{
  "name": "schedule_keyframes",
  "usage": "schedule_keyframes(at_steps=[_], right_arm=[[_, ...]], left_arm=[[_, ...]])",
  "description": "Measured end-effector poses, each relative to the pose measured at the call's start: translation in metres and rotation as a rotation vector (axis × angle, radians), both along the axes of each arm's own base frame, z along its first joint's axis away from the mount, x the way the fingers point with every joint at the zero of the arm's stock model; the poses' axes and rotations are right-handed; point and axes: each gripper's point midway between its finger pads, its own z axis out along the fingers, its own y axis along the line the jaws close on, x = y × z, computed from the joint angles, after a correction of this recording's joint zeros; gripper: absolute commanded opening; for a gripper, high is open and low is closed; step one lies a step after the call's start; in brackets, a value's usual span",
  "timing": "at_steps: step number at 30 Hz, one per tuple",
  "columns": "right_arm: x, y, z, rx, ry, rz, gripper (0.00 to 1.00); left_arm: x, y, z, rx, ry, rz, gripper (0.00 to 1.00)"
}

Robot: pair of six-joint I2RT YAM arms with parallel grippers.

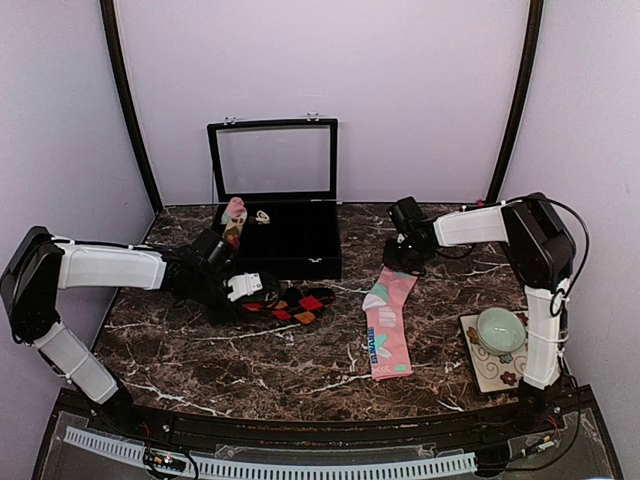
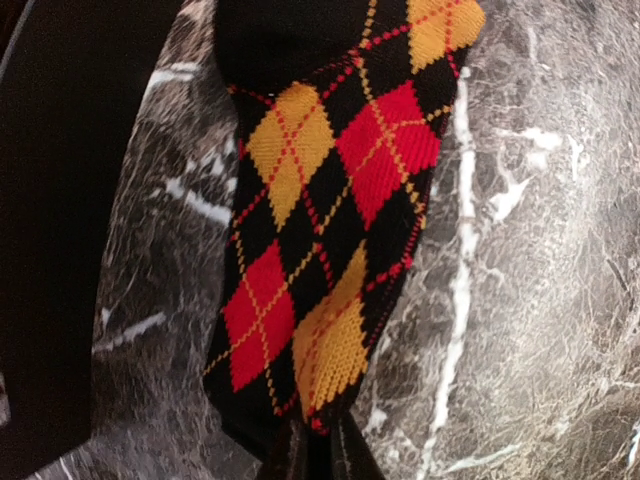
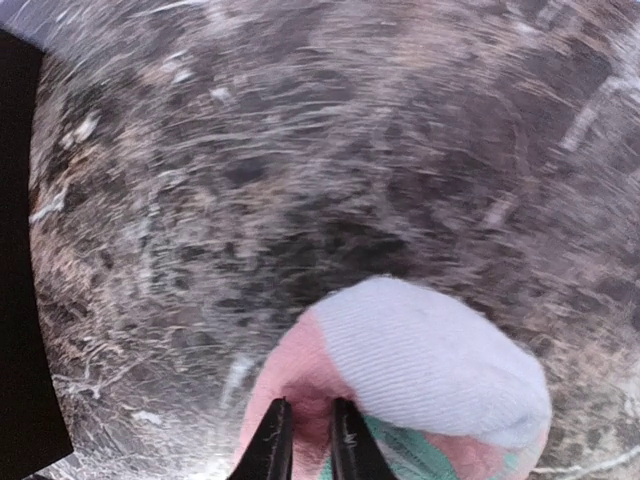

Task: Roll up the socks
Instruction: Move the sock to the center of the board, then roll the sock at the center of the board.

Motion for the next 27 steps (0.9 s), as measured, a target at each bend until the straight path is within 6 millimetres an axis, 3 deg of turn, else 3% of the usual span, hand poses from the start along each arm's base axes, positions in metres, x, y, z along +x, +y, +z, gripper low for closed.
schedule_keyframes(at_steps=[3,6,8,10,13,14,17,19,23,27], right_arm=[[0.002,0.020,0.003,0.026,-0.020,0.036,0.34],[0.001,0.031,0.013,0.054,-0.054,0.065,0.55],[-0.007,0.033,0.023,0.068,-0.073,0.086,0.64],[-0.018,0.029,0.042,0.078,-0.100,0.106,0.65],[-0.036,0.020,0.083,0.112,-0.172,0.117,0.64],[-0.050,0.011,0.104,0.132,-0.220,0.115,0.63],[-0.072,0.005,0.113,0.151,-0.248,0.116,0.60],[-0.105,0.001,0.102,0.157,-0.220,0.121,0.57],[-0.172,0.000,0.052,0.152,-0.091,0.158,0.50],[-0.227,-0.007,0.013,0.138,0.029,0.177,0.42]], left_arm=[[0.001,0.018,0.006,0.040,-0.044,0.024,0.47],[0.002,0.026,0.009,0.065,-0.056,0.035,0.62],[0.001,0.028,0.012,0.068,-0.041,0.041,0.70],[0.001,0.022,0.022,0.047,-0.021,0.031,0.78],[0.007,0.001,0.052,-0.037,-0.011,0.007,0.82],[0.008,-0.008,0.065,-0.074,-0.011,-0.007,0.82],[0.002,-0.040,0.097,-0.163,-0.014,-0.080,0.82],[-0.017,-0.069,0.110,-0.208,-0.004,-0.168,0.82],[-0.059,-0.123,0.113,-0.276,0.098,-0.311,0.80],[-0.066,-0.162,0.095,-0.303,0.213,-0.340,0.79]])
